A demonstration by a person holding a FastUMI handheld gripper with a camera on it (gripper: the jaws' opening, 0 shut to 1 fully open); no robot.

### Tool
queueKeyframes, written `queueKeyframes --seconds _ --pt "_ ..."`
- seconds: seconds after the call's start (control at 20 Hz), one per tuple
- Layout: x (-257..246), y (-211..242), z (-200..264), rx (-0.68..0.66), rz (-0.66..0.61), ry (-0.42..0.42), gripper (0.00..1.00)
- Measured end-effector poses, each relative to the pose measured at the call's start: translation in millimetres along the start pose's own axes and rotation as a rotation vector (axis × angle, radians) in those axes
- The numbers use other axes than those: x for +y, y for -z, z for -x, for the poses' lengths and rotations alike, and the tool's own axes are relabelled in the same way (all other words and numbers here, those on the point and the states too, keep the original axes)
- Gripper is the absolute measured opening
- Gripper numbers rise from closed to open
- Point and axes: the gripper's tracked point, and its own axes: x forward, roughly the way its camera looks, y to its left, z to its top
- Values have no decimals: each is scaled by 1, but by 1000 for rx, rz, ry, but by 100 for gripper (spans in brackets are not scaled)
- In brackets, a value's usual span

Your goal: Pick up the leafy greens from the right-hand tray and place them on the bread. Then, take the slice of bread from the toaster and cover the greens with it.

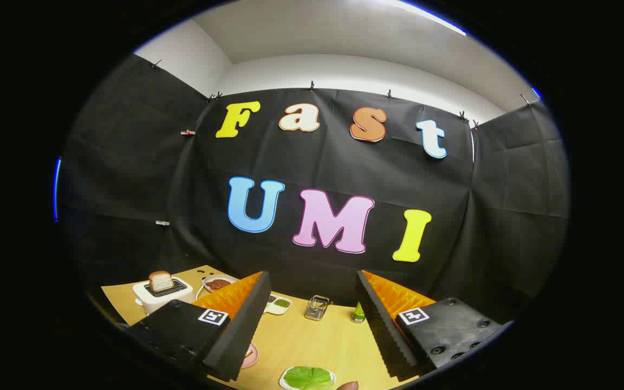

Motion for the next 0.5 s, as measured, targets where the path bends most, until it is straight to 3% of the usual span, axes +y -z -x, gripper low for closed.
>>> queueKeyframes --seconds 0.5 --pt "3 3 -4 3 13 -22 98"
